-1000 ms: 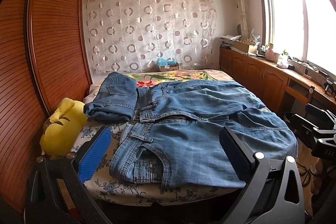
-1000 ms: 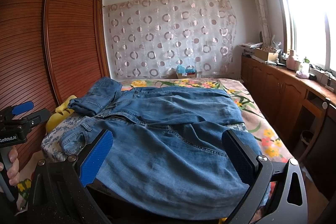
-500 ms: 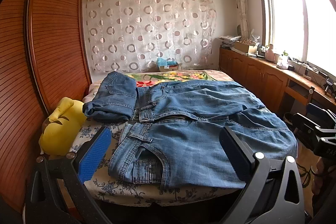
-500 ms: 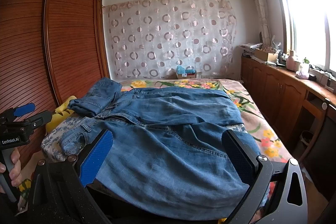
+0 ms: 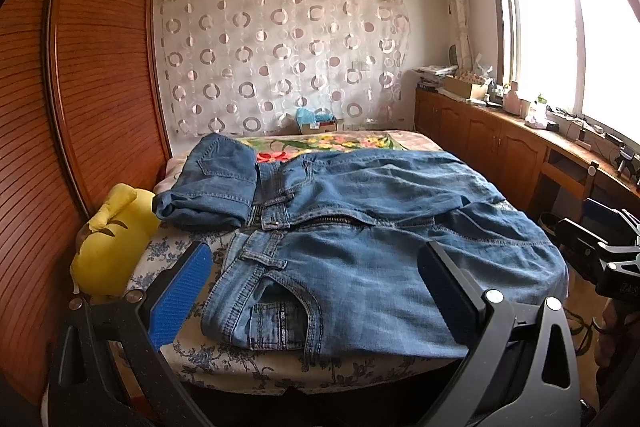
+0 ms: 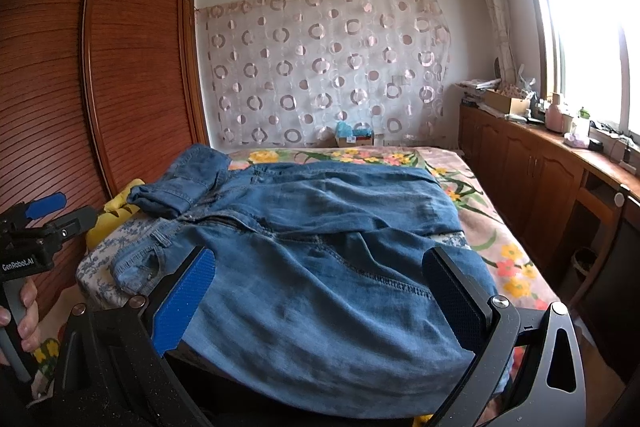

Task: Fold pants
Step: 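Move the right tool to the jeans edge and close on it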

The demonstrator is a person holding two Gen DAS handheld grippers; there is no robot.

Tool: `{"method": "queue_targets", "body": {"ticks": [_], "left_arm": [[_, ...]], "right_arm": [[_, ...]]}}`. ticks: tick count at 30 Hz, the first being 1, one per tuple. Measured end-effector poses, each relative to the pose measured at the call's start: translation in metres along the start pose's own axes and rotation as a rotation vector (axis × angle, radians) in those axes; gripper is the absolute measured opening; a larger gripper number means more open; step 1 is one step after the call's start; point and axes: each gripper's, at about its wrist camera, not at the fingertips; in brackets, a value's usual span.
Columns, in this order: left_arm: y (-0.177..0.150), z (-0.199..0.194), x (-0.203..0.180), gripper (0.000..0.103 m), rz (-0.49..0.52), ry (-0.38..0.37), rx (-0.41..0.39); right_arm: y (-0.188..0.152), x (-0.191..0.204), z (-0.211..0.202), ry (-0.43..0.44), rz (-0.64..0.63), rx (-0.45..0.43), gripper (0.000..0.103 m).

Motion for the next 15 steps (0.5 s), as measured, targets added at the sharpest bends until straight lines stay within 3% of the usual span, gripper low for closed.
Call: {"method": "queue_targets", "body": {"ticks": [15], "left_arm": [[-0.026,0.030,0.022,0.103,-0.023,0.001,0.080]], "right_arm": [[-0.003,-0.030,0.011,-0.054,-0.009,0.046,0.102]]}}
Point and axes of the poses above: each gripper's, at about its wrist camera, not at the fingertips, and z roughly the way its jaws point, x to its left, y to its top, and after that the axes turned 12 degrees about -y, right-handed
